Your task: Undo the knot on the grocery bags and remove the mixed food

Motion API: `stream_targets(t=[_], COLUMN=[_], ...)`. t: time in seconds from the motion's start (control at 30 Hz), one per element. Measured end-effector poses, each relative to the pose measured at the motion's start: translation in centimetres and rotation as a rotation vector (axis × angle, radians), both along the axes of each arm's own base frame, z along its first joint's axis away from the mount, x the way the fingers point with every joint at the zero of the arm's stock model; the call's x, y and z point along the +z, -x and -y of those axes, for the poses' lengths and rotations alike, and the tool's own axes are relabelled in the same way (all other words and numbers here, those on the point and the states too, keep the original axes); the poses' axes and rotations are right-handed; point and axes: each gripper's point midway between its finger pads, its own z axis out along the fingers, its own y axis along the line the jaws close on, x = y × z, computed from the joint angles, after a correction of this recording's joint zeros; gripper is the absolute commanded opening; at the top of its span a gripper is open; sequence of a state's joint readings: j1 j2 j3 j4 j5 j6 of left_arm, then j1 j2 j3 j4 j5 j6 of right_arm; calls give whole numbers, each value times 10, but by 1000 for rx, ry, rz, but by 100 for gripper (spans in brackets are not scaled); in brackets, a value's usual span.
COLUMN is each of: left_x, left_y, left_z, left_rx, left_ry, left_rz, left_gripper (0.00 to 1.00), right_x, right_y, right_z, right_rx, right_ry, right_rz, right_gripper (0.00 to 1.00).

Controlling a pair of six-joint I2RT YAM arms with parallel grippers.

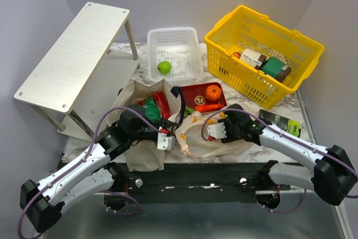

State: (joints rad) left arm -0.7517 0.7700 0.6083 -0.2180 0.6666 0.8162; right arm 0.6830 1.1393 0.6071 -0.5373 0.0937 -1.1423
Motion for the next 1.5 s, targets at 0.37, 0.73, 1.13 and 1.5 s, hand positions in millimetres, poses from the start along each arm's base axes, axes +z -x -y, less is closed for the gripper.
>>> stream_targets(t=[0.37, 0.73, 1.13, 1.5], left_x=[-1, -4, 39, 181], left_y=[0, -2, -24, -40], left_z=[-2, -2, 4, 18], left_rx=[7, 8, 114, 159], left_ry=[2, -6, 29, 244], left_rz=[1, -4, -54, -7], left_gripper=[53, 54, 81, 84], right_x=[37, 152, 257, 276], right_y=[-4, 53, 80, 31], right_z=[-2, -32, -74, -121], right_rx=[-47, -30, -29, -187], right_ry=[-59, -456, -813, -955], right_rz=[42, -63, -186, -333], right_gripper=[20, 18, 17, 14])
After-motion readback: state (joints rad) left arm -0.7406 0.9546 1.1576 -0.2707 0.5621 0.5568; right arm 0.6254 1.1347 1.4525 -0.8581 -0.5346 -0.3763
